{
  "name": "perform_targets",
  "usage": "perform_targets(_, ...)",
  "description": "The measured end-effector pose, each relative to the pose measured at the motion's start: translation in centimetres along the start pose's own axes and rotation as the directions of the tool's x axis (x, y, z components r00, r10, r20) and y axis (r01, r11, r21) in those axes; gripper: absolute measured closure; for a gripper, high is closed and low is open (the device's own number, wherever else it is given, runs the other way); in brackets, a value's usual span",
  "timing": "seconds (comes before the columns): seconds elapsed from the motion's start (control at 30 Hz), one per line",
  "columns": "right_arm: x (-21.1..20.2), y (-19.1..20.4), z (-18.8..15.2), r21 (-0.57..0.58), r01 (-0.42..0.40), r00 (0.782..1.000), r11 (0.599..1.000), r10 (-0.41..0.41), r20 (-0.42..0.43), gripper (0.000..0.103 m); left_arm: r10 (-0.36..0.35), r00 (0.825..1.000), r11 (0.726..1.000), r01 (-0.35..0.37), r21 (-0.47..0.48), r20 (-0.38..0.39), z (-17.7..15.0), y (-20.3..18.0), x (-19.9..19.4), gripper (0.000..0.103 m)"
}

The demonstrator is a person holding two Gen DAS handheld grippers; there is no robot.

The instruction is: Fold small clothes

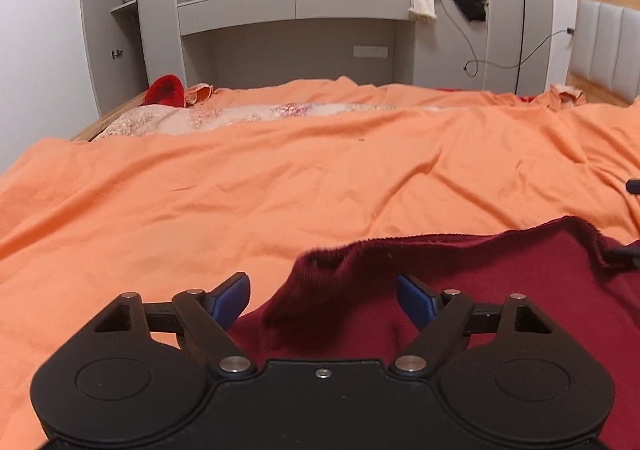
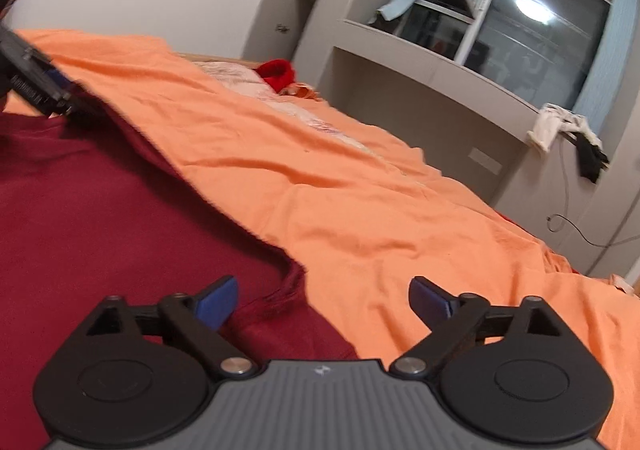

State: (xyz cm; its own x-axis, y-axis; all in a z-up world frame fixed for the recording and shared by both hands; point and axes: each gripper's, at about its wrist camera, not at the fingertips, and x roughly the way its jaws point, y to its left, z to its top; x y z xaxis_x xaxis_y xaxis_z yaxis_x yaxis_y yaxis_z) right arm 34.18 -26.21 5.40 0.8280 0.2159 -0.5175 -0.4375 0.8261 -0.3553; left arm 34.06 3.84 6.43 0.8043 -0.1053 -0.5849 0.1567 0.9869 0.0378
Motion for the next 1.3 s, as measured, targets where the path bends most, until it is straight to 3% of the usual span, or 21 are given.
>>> perform_targets(0.1,0.0,0.5,0.1,-0.049,-0.029,0.999,0.998,0.027,-0.027,0.001,-0.008,1.000,1.000,0.008,0.003,0.014,-0.2,0.4,-0.6,0.006)
perform_targets(0.2,0.8,1.0,-0.2,-0.079,-0.005,0.998,0.997,0.000,-0.068,0.001,0.064,0.998,0.998,-0.064,0.025,-0.013,-0.8,0.3,-0.1,0.006)
perform_targets(0.27,1.5,0.8,-0.6,-0.074,0.039,0.995,0.996,-0.045,-0.085,0.001,0.124,0.991,0.992,-0.123,0.024,-0.045,-1.0,0.5,0.7,0.006)
perform_targets(0.33,2.2,0.0,-1.2,-0.051,0.133,0.986,0.990,-0.138,-0.094,0.001,0.172,0.982,0.985,-0.172,0.005,-0.078,-1.2,1.1,1.4,0.007)
perform_targets(0.43,2.9,-2.7,-2.2,0.081,0.305,0.949,0.949,-0.295,-0.113,0.001,0.195,0.973,0.978,-0.202,-0.047,-0.124,-1.3,2.2,2.2,0.007)
perform_targets(0.5,2.8,-5.0,-2.9,0.216,0.353,0.934,0.910,-0.327,-0.148,0.000,0.192,0.972,0.973,-0.207,-0.098,-0.138,-1.4,3.3,2.2,0.007)
perform_targets(0.57,2.3,-7.5,-3.8,0.373,0.384,0.923,0.844,-0.337,-0.189,0.000,0.196,0.971,0.965,-0.217,-0.150,-0.140,-1.4,4.3,2.0,0.007)
perform_targets(0.63,1.5,-9.3,-4.7,0.496,0.371,0.929,0.785,-0.315,-0.196,0.000,0.202,0.970,0.955,-0.225,-0.193,-0.133,-1.2,5.0,1.7,0.007)
perform_targets(0.73,0.4,-10.1,-5.0,0.564,0.344,0.938,0.750,-0.295,-0.181,0.000,0.194,0.974,0.942,-0.219,-0.256,-0.117,-1.1,6.1,1.1,0.006)
perform_targets(1.0,-3.1,-7.9,-2.7,0.563,0.262,0.961,0.783,-0.264,-0.080,0.000,0.188,0.982,0.927,-0.187,-0.326,-0.028,-1.5,7.6,-2.8,0.001)
perform_targets(1.3,-8.2,-2.2,0.1,0.559,0.101,0.985,0.823,-0.160,0.057,0.000,0.163,0.986,0.901,-0.138,-0.412,0.026,-5.9,8.0,-8.6,0.001)
